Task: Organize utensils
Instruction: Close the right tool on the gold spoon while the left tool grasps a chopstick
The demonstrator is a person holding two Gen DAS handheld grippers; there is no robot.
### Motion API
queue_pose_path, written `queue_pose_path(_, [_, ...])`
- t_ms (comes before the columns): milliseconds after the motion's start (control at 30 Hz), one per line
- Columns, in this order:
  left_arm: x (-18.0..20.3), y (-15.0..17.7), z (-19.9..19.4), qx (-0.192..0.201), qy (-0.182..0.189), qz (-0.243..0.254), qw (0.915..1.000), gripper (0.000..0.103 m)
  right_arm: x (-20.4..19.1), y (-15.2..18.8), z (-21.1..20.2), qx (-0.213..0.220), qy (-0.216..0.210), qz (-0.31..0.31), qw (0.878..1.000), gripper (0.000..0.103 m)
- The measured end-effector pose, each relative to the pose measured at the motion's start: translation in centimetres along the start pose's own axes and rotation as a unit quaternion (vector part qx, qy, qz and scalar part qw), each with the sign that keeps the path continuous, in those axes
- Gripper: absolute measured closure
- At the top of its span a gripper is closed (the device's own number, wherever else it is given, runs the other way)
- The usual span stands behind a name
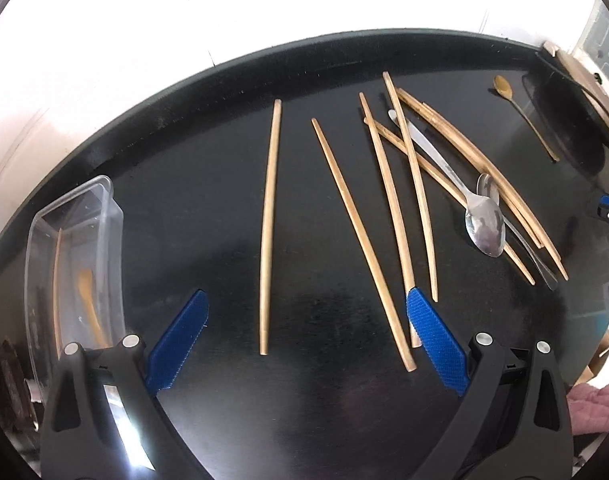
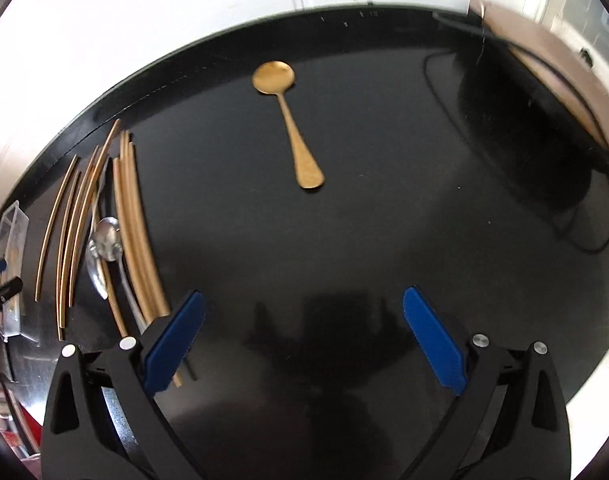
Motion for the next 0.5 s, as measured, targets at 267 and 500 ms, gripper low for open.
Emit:
queue_pose_path(267, [-1.0, -0.2, 2.3, -0.028, -0.029, -0.046, 0.9981, 0.006, 2.0, -3.0, 2.4, -0.040, -0.015, -0.024, 0.999, 0.007])
queue_pose_path(500, [-3.1, -1.4, 4.2, -0.053, -0.050, -0.059, 0.9956, 0.006, 2.3, -5.6, 4.8, -0.042, 0.002, -0.044, 0.998, 0.006])
Point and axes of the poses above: each gripper's, at about its wrist camera, not at the fingertips, and z roughly the way its jaws point, x to its right, y to its underside, the point moved 8 cm from there along z, roughly the way its jaws point, and after that the axes turned 5 degrees about -y, right-handed, at the moved point
